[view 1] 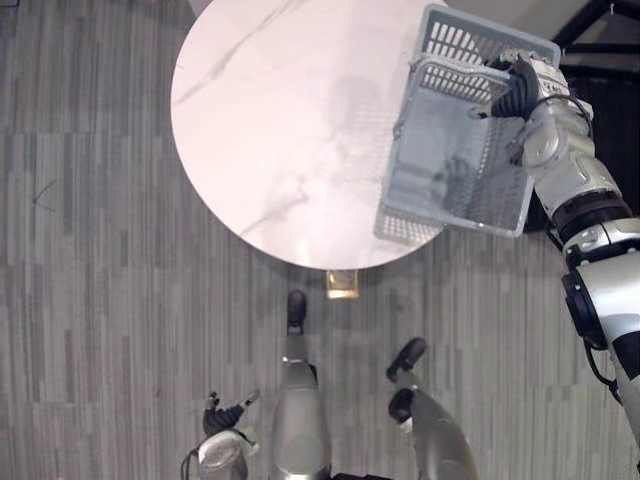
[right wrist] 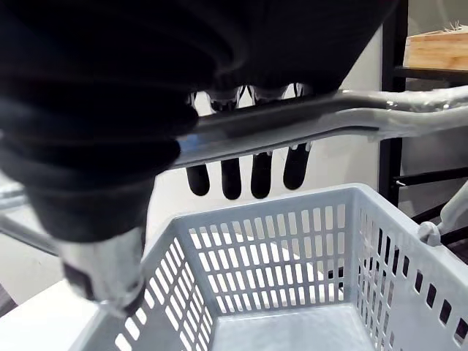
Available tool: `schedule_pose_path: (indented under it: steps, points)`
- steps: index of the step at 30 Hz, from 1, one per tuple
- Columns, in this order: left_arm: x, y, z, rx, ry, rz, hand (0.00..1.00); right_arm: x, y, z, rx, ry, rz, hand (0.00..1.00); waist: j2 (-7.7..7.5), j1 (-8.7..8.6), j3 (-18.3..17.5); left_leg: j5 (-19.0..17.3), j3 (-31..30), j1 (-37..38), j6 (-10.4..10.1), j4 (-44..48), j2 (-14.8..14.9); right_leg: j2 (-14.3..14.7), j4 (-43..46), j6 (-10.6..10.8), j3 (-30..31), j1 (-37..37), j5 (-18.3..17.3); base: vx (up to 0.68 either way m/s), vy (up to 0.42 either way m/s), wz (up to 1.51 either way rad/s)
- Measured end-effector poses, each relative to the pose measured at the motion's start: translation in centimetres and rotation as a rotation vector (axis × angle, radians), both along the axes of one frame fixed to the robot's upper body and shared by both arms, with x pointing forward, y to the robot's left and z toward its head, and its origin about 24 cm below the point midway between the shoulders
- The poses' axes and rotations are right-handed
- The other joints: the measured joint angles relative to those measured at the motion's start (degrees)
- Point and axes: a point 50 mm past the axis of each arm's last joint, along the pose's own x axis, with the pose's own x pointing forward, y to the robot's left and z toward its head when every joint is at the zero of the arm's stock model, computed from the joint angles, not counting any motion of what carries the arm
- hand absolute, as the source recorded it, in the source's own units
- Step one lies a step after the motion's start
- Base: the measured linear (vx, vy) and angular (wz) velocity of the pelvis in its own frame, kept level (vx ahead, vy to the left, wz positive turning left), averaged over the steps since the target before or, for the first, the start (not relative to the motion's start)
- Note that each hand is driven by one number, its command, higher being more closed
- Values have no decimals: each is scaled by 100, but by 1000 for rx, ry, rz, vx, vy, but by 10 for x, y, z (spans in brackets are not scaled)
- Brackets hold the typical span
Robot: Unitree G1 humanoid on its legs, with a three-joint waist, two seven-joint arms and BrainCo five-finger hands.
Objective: Pick vegetable in the basket
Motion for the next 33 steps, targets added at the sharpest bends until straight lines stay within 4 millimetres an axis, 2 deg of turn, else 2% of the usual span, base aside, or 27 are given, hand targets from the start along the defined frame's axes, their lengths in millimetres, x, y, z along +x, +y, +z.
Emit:
schedule_pose_path:
  steps: [7, 10, 16, 23, 26, 28, 29, 31, 33]
  points:
    - [-1, 0, 0, 1, 6, 0, 0, 0, -1, -3, -69, 15, -16, 100, 26, 18, 15, 0, -15, 1, 0, 0, -16, -10, 18, 3, -1, -1, -2, 0, 0, 0]
    - [-3, 0, -2, 0, 18, 3, 0, 1, 3, -10, -174, 43, -18, 100, 30, 27, 17, 0, -28, 26, 0, 0, -34, -19, 35, 3, 0, 17, -3, 0, 0, 0]
    - [-6, 1, -4, -9, 44, 10, 0, 3, 13, -20, -273, 112, 9, 100, 40, 125, 8, -1, -31, 210, 0, 0, -28, -15, 44, 4, 8, 190, -6, 0, 0, 0]
    - [-9, 7, -4, -6, 63, 45, 0, 3, 57, -49, -450, 199, 163, 100, 11, 128, -40, -32, -11, 597, 9, -2, -8, -6, 54, 8, 2, 583, -27, 4, 0, 2]
    - [-15, 9, -8, -9, 105, 59, 0, -2, 83, -60, -498, 209, 270, 100, -24, 64, -131, -46, 86, 773, 17, -4, -1, -7, 63, 8, 45, 724, -26, -9, 1, -6]
    - [-23, 9, -12, -19, 144, 74, 0, -12, 107, -65, -546, 182, 389, 100, -105, -27, -340, -84, 206, 892, 42, -6, 10, -7, 74, 7, 162, 745, -25, -3, 0, -20]
    - [-25, 9, -13, -19, 155, 71, 0, -16, 112, -67, -551, 174, 420, 100, -139, -37, -399, -100, 263, 932, 45, -15, 16, -8, 73, 7, 209, 746, -24, 5, -5, -34]
    - [-34, 8, -17, -25, 194, 58, 0, -30, 130, -84, -561, 188, 546, 100, -280, -144, -828, -170, 457, 1064, 37, -36, 26, -11, 30, 16, 394, 750, -16, 30, -9, -37]
    - [-40, 8, -19, -20, 218, 36, 0, -41, 137, -100, -552, 204, 622, 100, -373, -257, -1135, -222, 609, 1184, 56, -36, 25, -16, 20, 19, 540, 761, -15, 55, -10, -32]
